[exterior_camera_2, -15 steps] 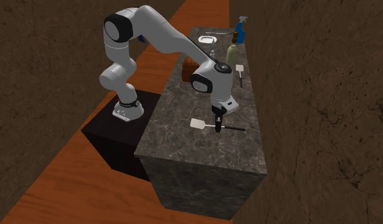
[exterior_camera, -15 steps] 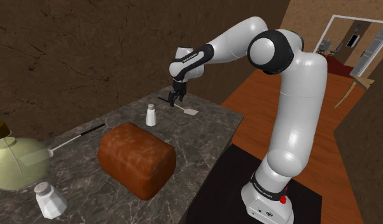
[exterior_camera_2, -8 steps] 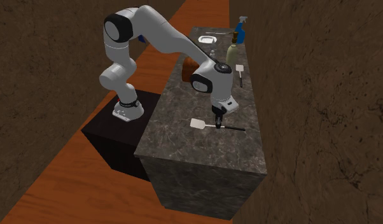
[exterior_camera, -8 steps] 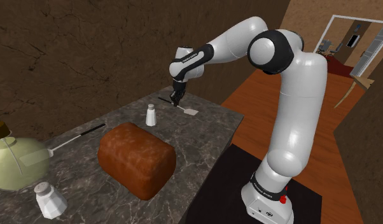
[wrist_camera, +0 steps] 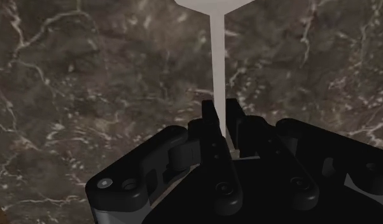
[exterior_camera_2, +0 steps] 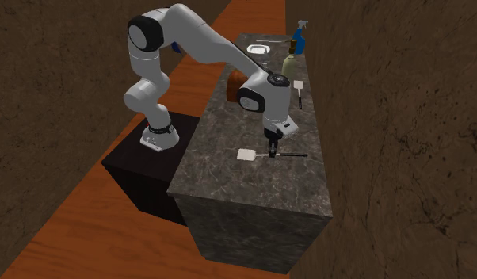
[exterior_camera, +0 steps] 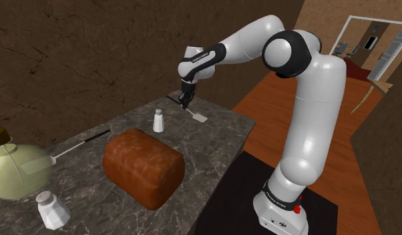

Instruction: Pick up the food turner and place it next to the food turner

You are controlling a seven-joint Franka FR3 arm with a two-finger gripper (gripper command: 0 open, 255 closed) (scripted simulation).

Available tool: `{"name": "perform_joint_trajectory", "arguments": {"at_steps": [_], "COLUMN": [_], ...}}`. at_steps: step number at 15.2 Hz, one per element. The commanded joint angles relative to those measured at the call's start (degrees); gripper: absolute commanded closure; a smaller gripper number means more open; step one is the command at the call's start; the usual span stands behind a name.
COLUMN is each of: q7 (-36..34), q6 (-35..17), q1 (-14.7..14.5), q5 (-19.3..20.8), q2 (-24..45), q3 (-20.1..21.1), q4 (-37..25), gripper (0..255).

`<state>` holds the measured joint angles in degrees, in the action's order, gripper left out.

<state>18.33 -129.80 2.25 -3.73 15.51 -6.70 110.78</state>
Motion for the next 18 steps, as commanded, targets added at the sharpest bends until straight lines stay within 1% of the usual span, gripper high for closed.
{"name": "perform_joint_trajectory", "arguments": {"at_steps": [1,12,18], "q7": [-0.1,-0.7,-8.7], "q6": [1.4,8.9,7.2], "q1": [0.0,-0.1,-4.7], "q5": [0.1,0.8,2.4], "q2": [-0.7,-4.1,-8.5], "q3": [-0.1,-0.3,2.6], "q4": [-0.6,-4.8,1.1], "gripper": [255,255,255]}}
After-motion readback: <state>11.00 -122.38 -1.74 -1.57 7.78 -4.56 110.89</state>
